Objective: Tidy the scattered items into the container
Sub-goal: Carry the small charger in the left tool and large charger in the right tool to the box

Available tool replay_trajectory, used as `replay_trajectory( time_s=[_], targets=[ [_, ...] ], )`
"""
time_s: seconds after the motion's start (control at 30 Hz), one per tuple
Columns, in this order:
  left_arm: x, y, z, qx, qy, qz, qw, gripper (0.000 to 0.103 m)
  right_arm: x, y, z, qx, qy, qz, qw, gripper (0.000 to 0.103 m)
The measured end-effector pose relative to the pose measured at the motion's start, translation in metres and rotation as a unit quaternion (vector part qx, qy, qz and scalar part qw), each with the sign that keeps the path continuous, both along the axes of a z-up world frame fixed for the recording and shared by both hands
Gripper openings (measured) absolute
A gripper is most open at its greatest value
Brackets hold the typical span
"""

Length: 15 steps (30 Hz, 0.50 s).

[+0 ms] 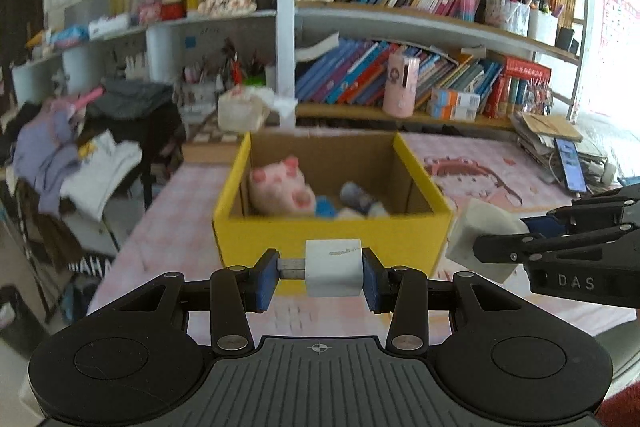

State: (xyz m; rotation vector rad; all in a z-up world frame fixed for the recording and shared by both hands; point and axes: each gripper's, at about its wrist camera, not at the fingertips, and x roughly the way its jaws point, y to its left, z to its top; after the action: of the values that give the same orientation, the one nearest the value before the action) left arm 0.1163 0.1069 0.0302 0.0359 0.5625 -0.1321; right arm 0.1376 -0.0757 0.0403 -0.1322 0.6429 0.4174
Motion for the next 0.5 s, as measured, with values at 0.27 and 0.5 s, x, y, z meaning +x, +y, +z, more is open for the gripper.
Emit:
replay_trajectory(
  time_s=[0.27, 0.5],
  targets=[
    [0.06, -0.005, 0.011, 0.03, -0.006, -0.011, 0.9995, 0.041, 0.067, -0.001, 0.01, 0.004, -0.025, 0.009, 1.0, 0.022],
    [0.115, -0.009, -0.005, 0.064, 0.039, -0.025, 0.9969, 0.041, 0.143, 0.009, 0.003, 0.0, -0.007, 0.057, 0.998, 0.022]
  ],
)
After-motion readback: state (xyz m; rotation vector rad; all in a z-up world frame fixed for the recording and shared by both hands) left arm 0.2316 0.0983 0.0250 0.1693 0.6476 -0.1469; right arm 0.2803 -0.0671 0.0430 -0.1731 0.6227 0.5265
